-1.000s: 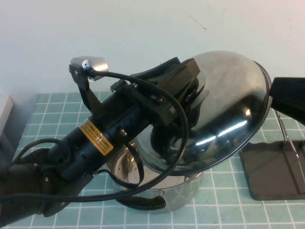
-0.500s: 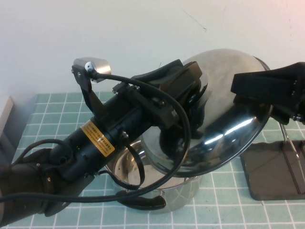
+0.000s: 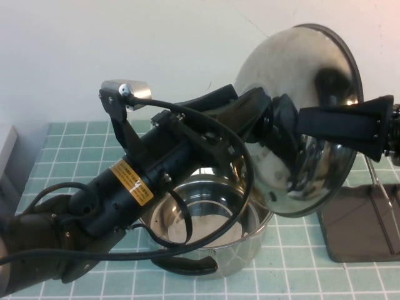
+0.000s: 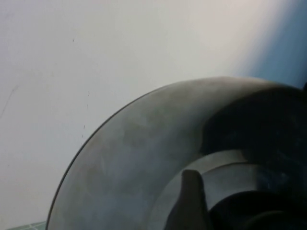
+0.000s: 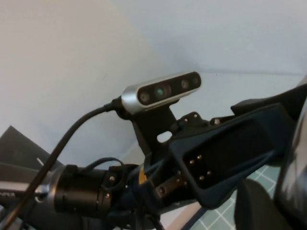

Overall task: Put pot lid on rack
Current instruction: Hand over the pot lid, then place the pot lid on the pot rack

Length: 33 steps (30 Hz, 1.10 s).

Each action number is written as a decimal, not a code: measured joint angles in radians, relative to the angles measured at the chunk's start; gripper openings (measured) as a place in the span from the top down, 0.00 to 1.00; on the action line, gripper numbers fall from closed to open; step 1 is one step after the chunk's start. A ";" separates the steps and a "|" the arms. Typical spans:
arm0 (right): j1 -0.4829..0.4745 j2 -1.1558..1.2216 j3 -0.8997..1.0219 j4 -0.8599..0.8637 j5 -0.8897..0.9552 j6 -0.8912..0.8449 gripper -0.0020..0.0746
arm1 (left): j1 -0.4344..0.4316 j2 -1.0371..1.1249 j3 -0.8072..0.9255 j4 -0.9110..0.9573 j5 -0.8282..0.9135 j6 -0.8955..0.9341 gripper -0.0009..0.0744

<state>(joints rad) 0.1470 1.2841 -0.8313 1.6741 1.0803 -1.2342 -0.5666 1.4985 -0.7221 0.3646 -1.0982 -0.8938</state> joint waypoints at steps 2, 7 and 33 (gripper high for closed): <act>0.000 0.000 -0.010 -0.015 0.001 -0.055 0.87 | 0.000 0.000 0.000 0.002 0.000 0.016 0.34; 0.000 -0.065 -0.082 -0.210 -0.031 -0.086 0.87 | 0.020 -0.028 0.000 0.072 0.000 0.086 0.35; 0.000 -0.143 0.007 -0.959 -0.480 0.375 0.87 | 0.103 -0.280 -0.002 0.143 1.019 0.308 0.99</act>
<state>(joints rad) 0.1470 1.1413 -0.8247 0.7149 0.6002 -0.8596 -0.4634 1.2189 -0.7240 0.5081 -0.0792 -0.5854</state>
